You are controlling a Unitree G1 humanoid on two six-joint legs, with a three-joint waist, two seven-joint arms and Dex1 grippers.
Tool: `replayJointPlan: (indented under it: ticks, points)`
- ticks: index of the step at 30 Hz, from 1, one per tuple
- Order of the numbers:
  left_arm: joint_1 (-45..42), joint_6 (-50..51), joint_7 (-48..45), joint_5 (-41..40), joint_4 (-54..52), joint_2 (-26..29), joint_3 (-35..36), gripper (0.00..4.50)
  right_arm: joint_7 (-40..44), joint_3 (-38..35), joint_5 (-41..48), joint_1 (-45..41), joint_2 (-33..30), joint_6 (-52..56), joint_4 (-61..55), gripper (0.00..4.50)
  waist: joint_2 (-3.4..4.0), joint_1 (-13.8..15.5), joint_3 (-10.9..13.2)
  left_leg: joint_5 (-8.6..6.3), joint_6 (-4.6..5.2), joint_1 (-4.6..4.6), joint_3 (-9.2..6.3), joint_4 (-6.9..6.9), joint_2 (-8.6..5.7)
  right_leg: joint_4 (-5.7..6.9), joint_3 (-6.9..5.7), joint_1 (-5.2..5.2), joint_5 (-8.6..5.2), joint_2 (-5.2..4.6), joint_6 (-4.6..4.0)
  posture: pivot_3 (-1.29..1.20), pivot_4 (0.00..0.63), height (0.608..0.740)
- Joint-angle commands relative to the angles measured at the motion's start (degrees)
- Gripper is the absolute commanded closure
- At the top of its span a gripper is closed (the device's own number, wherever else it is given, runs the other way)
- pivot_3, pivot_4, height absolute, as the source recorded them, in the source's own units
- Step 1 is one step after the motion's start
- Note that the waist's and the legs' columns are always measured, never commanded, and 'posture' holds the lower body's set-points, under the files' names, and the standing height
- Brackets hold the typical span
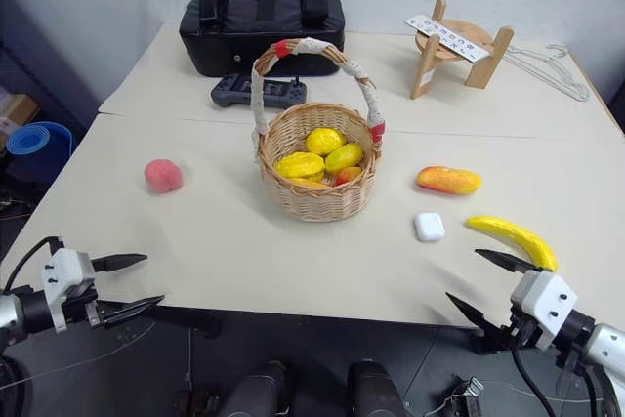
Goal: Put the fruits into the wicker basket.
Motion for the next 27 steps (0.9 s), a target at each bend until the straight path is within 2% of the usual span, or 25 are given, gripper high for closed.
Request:
replayJointPlan:
  ticks: [1, 3, 8, 12, 15, 19, 23, 27]
  points:
    - [-2.34, 1.11, 1.69, -1.82, -1.46, 0.01, 1.34, 0.00, 0.93, 0.06, 1.22, 0.28, -1.05, 0.71, -1.18, 0.03, 0.00, 0.14, 0.00, 0.02, 0.00, 0.00, 0.01, 0.01, 0.00, 0.00, -0.01, 0.02, 0.01, -0.03, 0.02, 0.00, 0.150, 0.740]
    - [-3.16, 6.49, 1.49, -5.64, -3.14, -0.09, 1.76, 0.00, 0.29, -0.48, 1.34, 0.24, -0.56, 1.15, -1.15, 0.03, 0.00, 0.10, 0.00, 0.05, 0.03, 0.00, 0.03, 0.03, 0.00, 0.01, -0.02, 0.05, 0.03, -0.08, 0.05, 0.00, 0.150, 0.740]
    - [-2.14, 12.00, -2.04, -8.60, -4.49, 1.87, 1.61, 0.00, -2.00, -1.21, 0.77, 1.71, 1.50, 1.04, -0.20, 0.03, 0.00, -0.38, 0.00, 0.01, 0.00, -0.01, 0.09, 0.00, 0.02, -0.02, -0.01, 0.00, 0.03, -0.06, 0.05, 0.00, 0.150, 0.740]
    - [-1.02, 17.59, -5.08, -11.75, -11.03, 3.24, -0.40, 0.00, -2.58, -0.75, 1.00, 3.23, 2.62, 0.89, -0.54, 0.03, 0.00, -0.25, 0.00, 0.01, -0.01, -0.01, 0.10, -0.07, 0.06, -0.02, -0.02, -0.02, 0.01, -0.03, 0.02, 0.00, 0.150, 0.740]
    - [-1.91, 20.71, -7.00, -13.89, -19.41, 3.73, -4.45, 0.00, -11.81, 0.09, 6.29, 1.92, 5.99, 11.62, -9.66, 0.03, 0.00, -0.15, 0.00, 0.01, -0.01, 0.00, 0.12, -0.03, 0.06, -0.01, 0.00, 0.01, 0.02, -0.05, 0.03, 0.00, 0.150, 0.740]
    - [-3.81, 26.86, -7.52, -19.19, -30.52, 4.28, -9.31, 0.00, -24.61, 4.75, 5.43, -6.35, 9.60, 23.62, -16.67, 0.03, 0.10, -0.78, 0.05, 0.08, -0.11, -0.01, 0.14, 0.11, 0.10, 0.16, 0.02, -0.04, 0.08, -0.05, -0.07, 0.00, 0.150, 0.740]
    - [-10.29, 28.48, -5.46, -19.93, -31.87, 2.05, -13.51, 0.00, -32.91, 10.52, 0.44, -12.65, 11.74, 32.37, -15.79, 0.03, 0.14, -0.42, 0.07, 0.13, -0.16, 0.01, 0.16, 0.08, 0.13, 0.18, 0.01, -0.11, 0.09, -0.03, -0.11, 0.00, 0.150, 0.740]
    - [-13.72, 27.98, -6.62, -16.95, -30.08, 1.44, -18.08, 0.00, -37.37, 15.76, -6.33, -18.30, 14.39, 31.97, -8.20, 0.03, 0.15, -0.23, 0.07, 0.15, -0.17, -0.06, 0.19, -0.01, 0.12, 0.17, -0.03, -0.20, 0.08, 0.02, -0.12, 0.00, 0.150, 0.740]
